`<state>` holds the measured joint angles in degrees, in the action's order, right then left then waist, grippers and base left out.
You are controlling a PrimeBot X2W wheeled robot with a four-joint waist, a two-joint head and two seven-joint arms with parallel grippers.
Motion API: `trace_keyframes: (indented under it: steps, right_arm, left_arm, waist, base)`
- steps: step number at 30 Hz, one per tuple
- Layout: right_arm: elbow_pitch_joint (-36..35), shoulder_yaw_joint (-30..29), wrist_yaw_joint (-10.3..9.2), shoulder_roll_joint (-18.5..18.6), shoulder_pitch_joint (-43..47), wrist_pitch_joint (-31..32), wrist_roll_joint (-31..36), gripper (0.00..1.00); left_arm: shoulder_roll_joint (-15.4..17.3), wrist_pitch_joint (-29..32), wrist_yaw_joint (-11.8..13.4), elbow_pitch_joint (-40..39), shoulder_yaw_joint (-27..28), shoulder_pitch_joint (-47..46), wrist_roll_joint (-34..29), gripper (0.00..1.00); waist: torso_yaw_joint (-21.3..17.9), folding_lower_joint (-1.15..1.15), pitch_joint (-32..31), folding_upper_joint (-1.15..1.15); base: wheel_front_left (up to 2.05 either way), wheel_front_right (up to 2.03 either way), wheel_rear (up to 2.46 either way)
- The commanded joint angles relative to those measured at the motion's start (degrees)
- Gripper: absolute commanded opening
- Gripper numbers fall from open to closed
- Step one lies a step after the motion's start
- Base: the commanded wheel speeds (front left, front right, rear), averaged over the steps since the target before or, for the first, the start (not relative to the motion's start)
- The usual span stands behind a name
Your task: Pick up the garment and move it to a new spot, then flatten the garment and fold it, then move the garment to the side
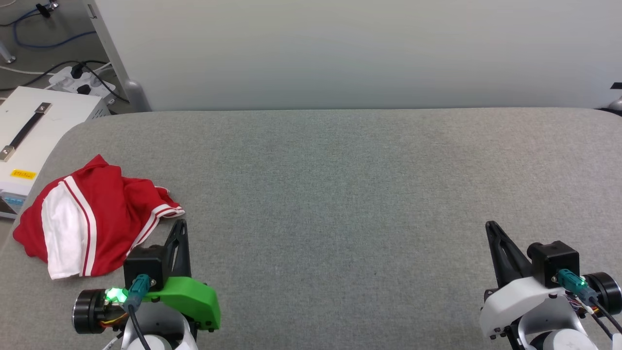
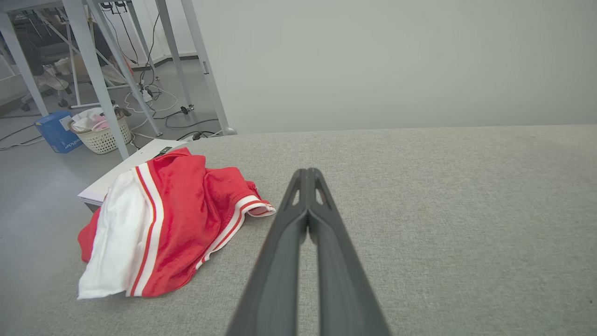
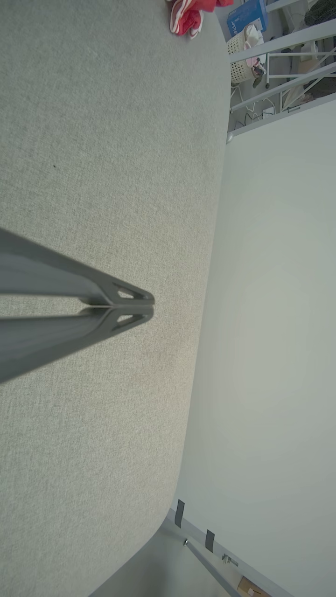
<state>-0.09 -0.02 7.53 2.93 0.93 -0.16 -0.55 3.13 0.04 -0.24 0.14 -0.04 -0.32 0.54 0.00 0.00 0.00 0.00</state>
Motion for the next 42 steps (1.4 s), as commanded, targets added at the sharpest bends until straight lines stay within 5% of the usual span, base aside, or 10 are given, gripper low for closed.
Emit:
trace_keyframes:
  steps: [1,4,5,42]
  right_arm:
    - [0.1,0.0,-0.04,-0.1,-0.9,0.2,0.6,0.00]
    - [0.1,0.0,-0.04,-0.1,-0.9,0.2,0.6,0.00]
    - [0.0,0.0,0.00,0.0,0.0,0.0,0.0,1.00]
    - [-2.5,-2.4,-0.01,0.0,1.1,-4.0,-5.2,1.00]
  left_arm:
    - [-0.2,0.0,0.2,-0.1,0.0,0.3,-0.5,0.00]
    - [-0.2,0.0,0.2,-0.1,0.0,0.3,-0.5,0.00]
    - [0.0,0.0,0.0,0.0,0.0,0.0,0.0,1.00]
    - [-0.1,-4.0,1.7,-1.1,-1.6,0.1,1.5,1.00]
  waist:
    - [0.0,0.00,0.0,0.00]
    - [0.0,0.00,0.0,0.00]
    - [0.0,0.00,0.0,0.00]
    - [0.0,0.00,0.2,0.00]
  base:
    - [0.00,0.00,0.00]
    - [0.00,0.00,0.00]
    - [0.00,0.00,0.00]
    - [0.00,0.00,0.00]
